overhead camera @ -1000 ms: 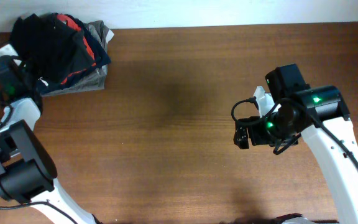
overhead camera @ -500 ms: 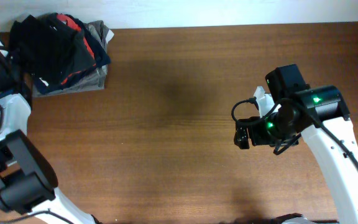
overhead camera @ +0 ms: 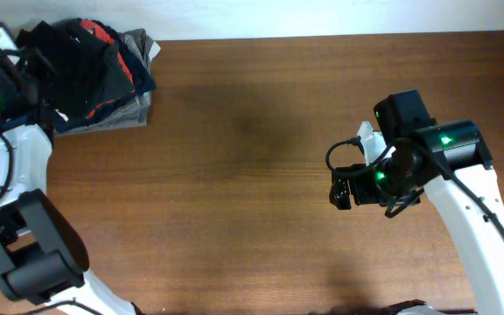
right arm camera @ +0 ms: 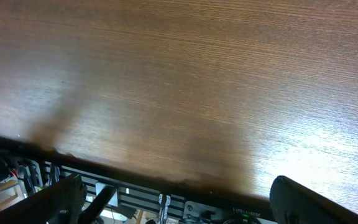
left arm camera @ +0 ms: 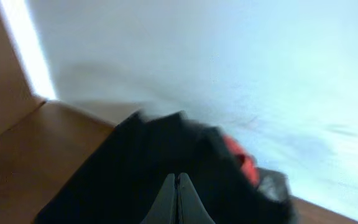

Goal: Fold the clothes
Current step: 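Release the pants on the stack and press them down with left gripper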

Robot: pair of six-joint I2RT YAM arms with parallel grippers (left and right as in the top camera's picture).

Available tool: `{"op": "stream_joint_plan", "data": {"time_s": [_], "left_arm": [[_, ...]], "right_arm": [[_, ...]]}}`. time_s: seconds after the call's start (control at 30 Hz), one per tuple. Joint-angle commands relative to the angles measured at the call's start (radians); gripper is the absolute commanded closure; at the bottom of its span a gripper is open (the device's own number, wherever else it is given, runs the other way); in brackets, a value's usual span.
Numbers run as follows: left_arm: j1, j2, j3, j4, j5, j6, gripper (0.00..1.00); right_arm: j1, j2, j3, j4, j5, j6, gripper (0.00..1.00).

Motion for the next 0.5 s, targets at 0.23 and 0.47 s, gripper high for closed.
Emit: {"op": "stream_joint_plan", "data": {"time_s": [0.23,0.47], "left_arm": [[-0.052,0.375,0.586,-0.477,0.037,0.097,1.0],[-0.049,0.404,0.597,-0.483,-0.035,0.094,1.0]], "right_arm": [[-0.007,-0.009,0.017,-0.004,0.013,0.003,0.01],[-0.007,-0.009,0.017,-0.003,0.046,0.003,0.01]]}}
